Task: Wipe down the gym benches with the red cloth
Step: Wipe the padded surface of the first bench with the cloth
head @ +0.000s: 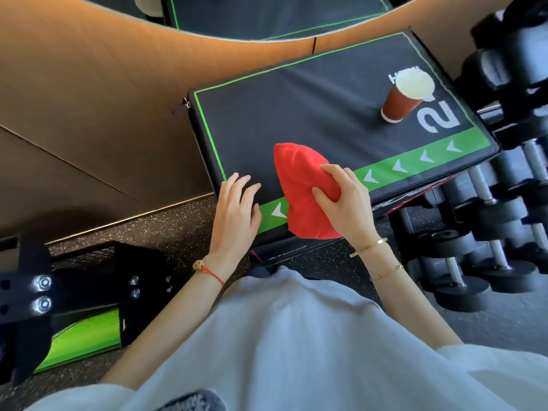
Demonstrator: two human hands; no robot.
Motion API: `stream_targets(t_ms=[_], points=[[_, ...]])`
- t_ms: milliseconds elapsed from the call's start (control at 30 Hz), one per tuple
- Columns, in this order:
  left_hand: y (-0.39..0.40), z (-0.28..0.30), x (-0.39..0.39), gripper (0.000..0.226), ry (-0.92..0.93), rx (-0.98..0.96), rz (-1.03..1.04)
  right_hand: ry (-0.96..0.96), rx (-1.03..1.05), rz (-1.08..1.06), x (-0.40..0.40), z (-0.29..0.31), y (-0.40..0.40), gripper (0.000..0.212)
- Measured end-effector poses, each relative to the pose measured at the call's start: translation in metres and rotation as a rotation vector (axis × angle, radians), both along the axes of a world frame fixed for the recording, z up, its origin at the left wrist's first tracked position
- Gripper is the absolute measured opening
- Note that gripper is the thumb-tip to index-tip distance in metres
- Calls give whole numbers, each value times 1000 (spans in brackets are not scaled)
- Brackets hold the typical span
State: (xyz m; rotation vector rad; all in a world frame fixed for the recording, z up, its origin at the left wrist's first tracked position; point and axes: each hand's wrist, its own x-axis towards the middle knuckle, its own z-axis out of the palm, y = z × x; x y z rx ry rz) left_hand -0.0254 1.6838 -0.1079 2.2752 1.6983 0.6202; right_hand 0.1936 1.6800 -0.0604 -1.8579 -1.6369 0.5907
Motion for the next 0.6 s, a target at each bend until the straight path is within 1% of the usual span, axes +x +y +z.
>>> stream_targets(t_ms=[200, 400, 600], points=[[2, 14, -6, 32, -75, -62, -210, 27, 55, -189, -12, 9, -40, 37], [-3, 30, -14, 26, -68, -83, -496, 31, 99, -471, -39, 10, -102, 36], [-22, 39, -8, 24, -84, -113, -786, 30, 94, -761, -72, 10, -177, 36]])
